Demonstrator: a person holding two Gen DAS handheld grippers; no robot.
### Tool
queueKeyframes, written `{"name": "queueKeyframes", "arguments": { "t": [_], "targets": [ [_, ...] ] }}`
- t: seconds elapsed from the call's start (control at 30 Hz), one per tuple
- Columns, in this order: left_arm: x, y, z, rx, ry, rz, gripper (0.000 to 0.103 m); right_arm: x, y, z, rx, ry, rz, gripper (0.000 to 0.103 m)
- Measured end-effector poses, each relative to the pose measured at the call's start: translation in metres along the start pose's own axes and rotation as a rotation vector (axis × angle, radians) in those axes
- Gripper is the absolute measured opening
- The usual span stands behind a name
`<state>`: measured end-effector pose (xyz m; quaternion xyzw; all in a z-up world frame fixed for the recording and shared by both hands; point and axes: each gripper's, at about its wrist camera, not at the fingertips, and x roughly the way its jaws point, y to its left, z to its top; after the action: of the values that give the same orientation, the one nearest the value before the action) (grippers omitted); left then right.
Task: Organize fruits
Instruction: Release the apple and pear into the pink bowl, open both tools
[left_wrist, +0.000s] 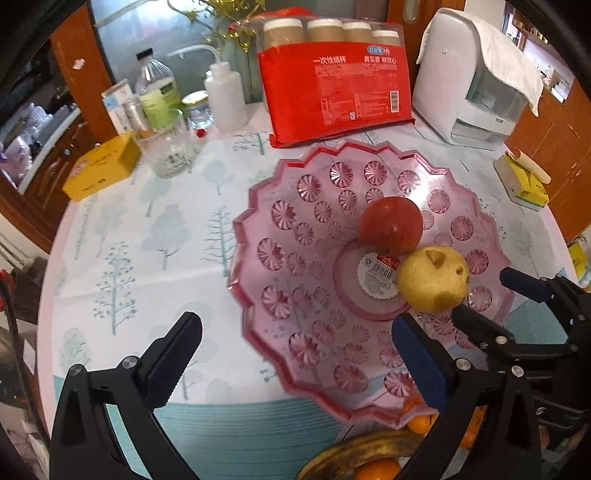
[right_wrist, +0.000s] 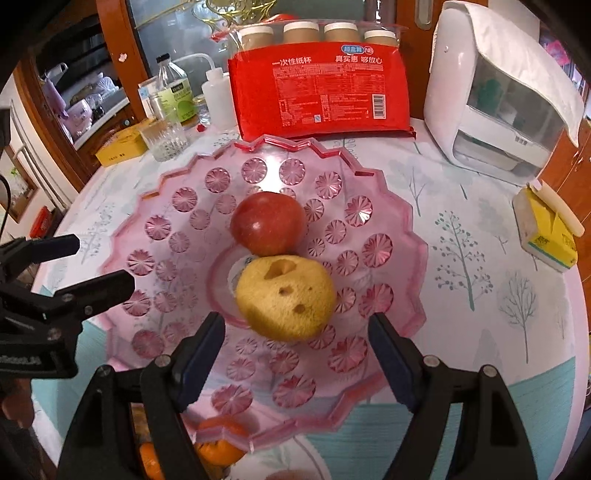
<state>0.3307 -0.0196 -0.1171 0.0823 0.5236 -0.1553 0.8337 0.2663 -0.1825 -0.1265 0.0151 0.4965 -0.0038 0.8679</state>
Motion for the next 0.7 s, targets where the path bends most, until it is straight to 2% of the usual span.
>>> {"name": "queueKeyframes", "arguments": {
  "t": [0.17, 0.33, 0.47, 0.57, 0.7],
  "targets": [
    [-0.020, -0.002, -0.013, -0.006, -0.010, -0.004, 0.102, -0.022, 0.000, -0.006, 0.038, -0.017, 0.047, 0.081],
    [-0.044, -0.006, -0.026, -0.011, -0.035, -0.003, 0.102, -0.044, 0.010, -0.014, 0.028, -0.032, 0.007, 0.081],
    [-0.064, -0.008, -0.036, -0.006, -0.050, -0.002, 0.102, -0.062, 0.004, -0.023, 0.092, -0.047, 0.061, 0.081],
    [-0.079, -0.011, -0.045, -0.003, -0.060, 0.001, 0.102, -0.082, 0.004, -0.029, 0.120, -0.078, 0.043, 0.081],
    [-0.098, -0.013, -0.056, -0.011, -0.080, 0.002, 0.102, -0.109, 0.010, -0.035, 0.085, -0.136, 0.010, 0.081]
  ]
}}
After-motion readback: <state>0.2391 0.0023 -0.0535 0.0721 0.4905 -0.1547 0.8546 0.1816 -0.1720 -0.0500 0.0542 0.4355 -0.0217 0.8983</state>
